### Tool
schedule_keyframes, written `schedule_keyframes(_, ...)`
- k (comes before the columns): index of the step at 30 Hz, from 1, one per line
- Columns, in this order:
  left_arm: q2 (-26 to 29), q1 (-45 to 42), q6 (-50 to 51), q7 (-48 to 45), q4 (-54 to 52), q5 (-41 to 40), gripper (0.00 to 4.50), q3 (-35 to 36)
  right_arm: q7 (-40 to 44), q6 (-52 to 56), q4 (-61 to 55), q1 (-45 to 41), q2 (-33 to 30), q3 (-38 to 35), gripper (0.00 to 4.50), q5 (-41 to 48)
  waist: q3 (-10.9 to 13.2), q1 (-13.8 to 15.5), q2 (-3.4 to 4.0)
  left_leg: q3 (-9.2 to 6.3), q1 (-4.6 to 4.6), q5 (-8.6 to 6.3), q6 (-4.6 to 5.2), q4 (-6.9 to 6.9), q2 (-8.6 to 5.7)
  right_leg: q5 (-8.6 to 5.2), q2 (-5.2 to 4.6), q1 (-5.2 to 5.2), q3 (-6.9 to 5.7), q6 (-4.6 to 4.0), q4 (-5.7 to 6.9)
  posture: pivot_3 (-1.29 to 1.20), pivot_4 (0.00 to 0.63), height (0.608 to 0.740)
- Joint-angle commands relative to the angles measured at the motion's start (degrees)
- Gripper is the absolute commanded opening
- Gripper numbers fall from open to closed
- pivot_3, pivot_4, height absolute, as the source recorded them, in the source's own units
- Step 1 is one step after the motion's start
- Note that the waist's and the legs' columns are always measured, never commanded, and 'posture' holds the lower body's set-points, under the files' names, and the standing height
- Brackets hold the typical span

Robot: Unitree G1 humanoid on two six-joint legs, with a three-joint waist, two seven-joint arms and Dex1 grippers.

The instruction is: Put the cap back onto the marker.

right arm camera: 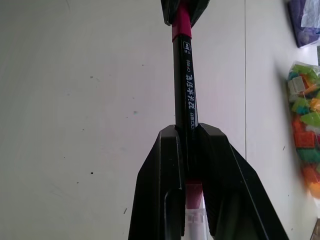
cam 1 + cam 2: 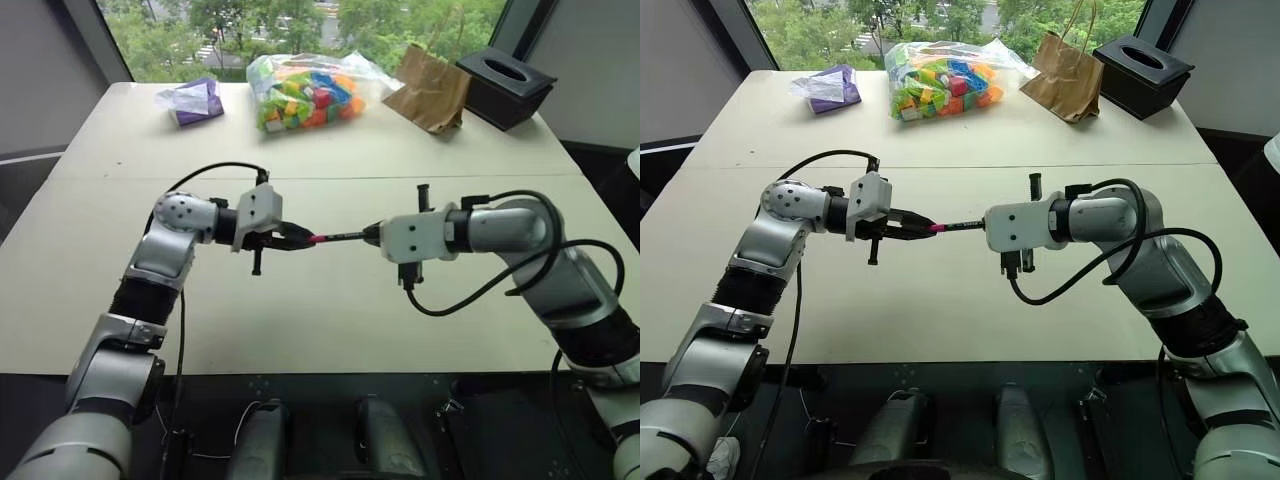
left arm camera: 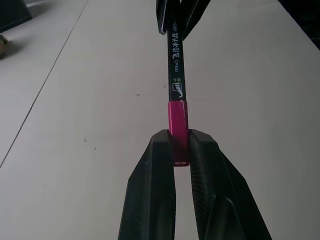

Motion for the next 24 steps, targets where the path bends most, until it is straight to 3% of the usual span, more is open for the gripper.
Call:
schedule_keyframes(1,-1.22,-2.41,-1.53,1.42,-1.14,0.25,0.00,-0.24,-0.16,-2.70,-1.53,-1.14,2.00,1.96,0.04,-0.56,0.00,0.01,0.00,0.00,0.00,0.00,0.00,0.00,0.00,0.00,0.00,0.00,0.00,0.00,0.00,0.00,0.150,0.740)
schedule_keyframes(24,-0.58,-0.25,3.89,2.92,-5.95,-0.96,0.00,1.82,0.20,-0.58,-1.71,0.72,4.68,-0.54,0.04,-0.57,0.00,0.00,0.00,0.00,0.00,0.00,0.00,0.00,0.00,0.00,0.00,0.00,0.00,0.00,0.01,0.00,0.150,0.740)
